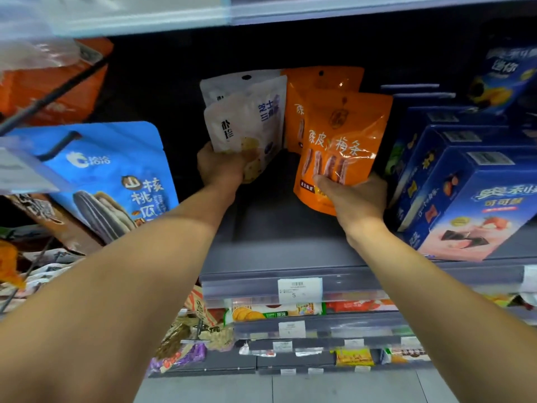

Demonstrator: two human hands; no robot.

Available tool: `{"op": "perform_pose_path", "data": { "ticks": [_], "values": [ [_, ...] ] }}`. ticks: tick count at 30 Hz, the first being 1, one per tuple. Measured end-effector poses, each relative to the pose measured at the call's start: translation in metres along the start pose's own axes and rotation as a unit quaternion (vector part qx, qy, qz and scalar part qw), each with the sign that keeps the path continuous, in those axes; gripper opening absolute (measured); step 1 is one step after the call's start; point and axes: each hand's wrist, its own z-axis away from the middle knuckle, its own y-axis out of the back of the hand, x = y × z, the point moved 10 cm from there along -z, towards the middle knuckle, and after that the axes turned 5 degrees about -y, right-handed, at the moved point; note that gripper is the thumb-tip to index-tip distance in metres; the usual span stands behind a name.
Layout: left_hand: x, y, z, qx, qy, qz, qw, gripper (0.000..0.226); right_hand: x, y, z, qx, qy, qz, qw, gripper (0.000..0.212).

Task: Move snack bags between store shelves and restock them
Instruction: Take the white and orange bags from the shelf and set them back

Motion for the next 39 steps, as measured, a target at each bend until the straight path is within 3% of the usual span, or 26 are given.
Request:
{"op": "perform_pose_path", "data": {
  "ticks": [3,10,13,17,25,32,39],
  "values": [
    [0.006,-0.006,0.008,-0.039,-0.021,0.001,0.999,0.044,-0.002,0.0,0.002,0.009,0.002,0.006,1.0,0.032],
    [0.018,0.009,0.057,-0.045,-0.064,-0.02,0.997,0.055,-0.016,0.016,0.027,0.047,0.011,0.056,0.997,0.026],
    [0.027,0.021,0.085,-0.057,-0.064,-0.019,0.996,0.048,-0.02,0.032,0.053,0.059,0.012,0.072,0.996,0.03],
    [0.037,0.039,0.131,-0.127,-0.056,-0.01,0.99,0.043,-0.031,0.052,0.098,0.027,0.01,0.082,0.996,0.03],
    [0.075,0.094,0.205,-0.18,-0.061,-0.053,0.98,0.038,-0.059,0.107,0.175,-0.042,-0.004,0.072,0.997,0.037],
    [0.098,0.093,0.318,-0.276,-0.02,-0.029,0.961,0.043,-0.075,0.24,0.246,-0.076,-0.025,0.087,0.993,0.037],
    [0.119,0.018,0.491,-0.373,-0.019,-0.006,0.928,0.028,-0.073,0.448,0.328,-0.003,-0.04,0.06,0.997,0.044]
  ]
}}
